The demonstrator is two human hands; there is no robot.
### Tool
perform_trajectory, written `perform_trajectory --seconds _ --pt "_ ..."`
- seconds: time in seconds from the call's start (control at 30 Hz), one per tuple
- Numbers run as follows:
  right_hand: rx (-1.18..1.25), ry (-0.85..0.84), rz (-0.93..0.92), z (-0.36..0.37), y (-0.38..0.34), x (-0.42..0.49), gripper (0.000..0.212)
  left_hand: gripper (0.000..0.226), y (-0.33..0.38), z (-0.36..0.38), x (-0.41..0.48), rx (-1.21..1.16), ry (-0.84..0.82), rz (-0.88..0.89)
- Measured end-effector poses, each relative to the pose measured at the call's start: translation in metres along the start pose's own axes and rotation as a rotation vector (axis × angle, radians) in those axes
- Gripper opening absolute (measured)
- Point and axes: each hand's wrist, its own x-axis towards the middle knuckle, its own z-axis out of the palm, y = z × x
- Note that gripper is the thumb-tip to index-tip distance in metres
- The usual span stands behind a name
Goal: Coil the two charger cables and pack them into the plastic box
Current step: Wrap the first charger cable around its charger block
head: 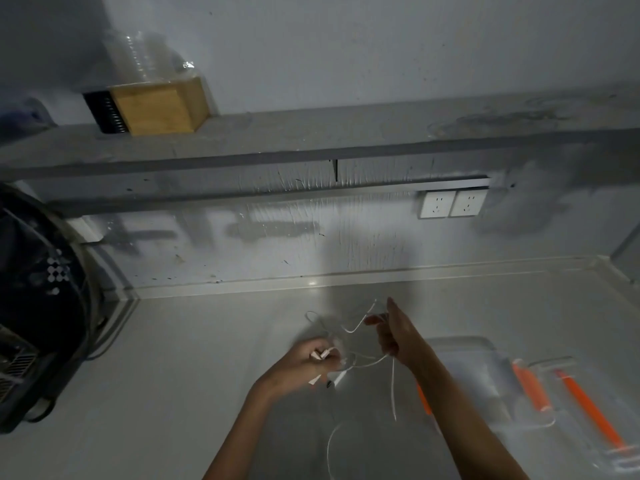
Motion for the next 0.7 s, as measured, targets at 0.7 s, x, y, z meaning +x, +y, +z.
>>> perform_trajectory --seconds 0.7 --pt "-1.083 0.169 -0.792 -0.168 -0.081 -0.034 0.049 0.014 0.166 0.153 0.011 -0.131 0.237 0.034"
